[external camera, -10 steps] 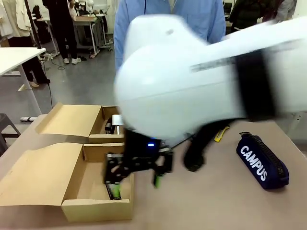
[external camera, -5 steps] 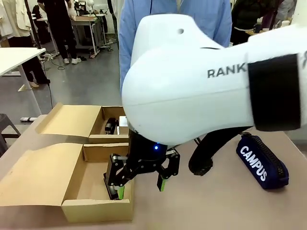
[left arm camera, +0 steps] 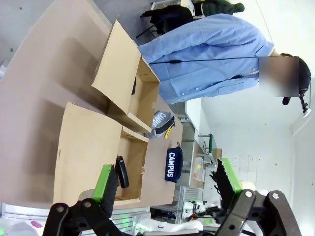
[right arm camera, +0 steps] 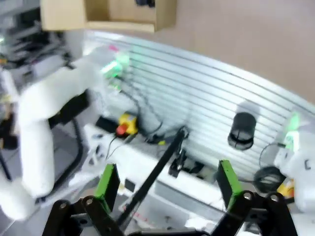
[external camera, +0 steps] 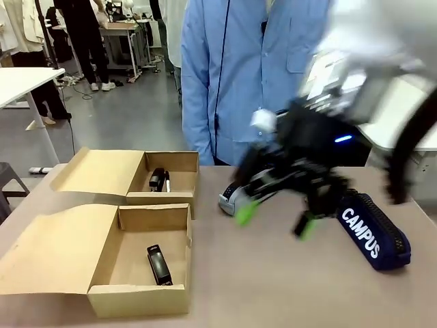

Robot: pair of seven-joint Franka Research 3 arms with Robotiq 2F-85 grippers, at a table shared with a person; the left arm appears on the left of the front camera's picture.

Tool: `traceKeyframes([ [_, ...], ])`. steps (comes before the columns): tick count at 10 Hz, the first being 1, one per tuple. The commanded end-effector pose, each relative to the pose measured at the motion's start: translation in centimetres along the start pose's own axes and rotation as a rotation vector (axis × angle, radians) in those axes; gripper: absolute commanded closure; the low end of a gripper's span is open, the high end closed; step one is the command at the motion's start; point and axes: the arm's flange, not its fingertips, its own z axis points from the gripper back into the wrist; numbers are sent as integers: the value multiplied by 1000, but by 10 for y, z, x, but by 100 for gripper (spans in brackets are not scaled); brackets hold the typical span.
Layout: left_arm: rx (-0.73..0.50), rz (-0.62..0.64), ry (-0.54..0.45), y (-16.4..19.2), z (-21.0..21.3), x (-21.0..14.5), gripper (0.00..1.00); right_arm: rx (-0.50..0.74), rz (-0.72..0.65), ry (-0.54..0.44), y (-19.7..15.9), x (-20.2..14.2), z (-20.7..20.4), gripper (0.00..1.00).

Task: Place items inside the box.
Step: Pick up a Pencil pouch or Stapler and place it inside the Mailer Box closest to the robot.

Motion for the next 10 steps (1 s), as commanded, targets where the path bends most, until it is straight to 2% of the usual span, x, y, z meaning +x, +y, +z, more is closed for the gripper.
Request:
traceKeyframes([
  [1, -18, -13, -5, 0, -1, -2, 0, 149, -85, -135, -73, -51, 51, 0],
  [3, -18, -13, -5, 0, -1, -2, 0, 525, -69, -198, -164, -85, 108, 0],
  [4, -18, -13, -5, 0, -1, -2, 0, 760, 27, -189, -215, -102, 128, 0],
  [5, -18, -13, -5, 0, -1, -2, 0, 877, 44, -222, -253, -116, 136, 0],
  [7, -18, -13, -5, 0, -1, -2, 0, 1001, 77, -307, -325, -150, 133, 0],
  [9, -18, -13, -5, 0, -1, -2, 0, 1091, -3, -462, -389, -186, 96, 0],
  [10, -18, -13, -5, 0, -1, -2, 0, 1168, -3, -571, -414, -200, 74, 0],
])
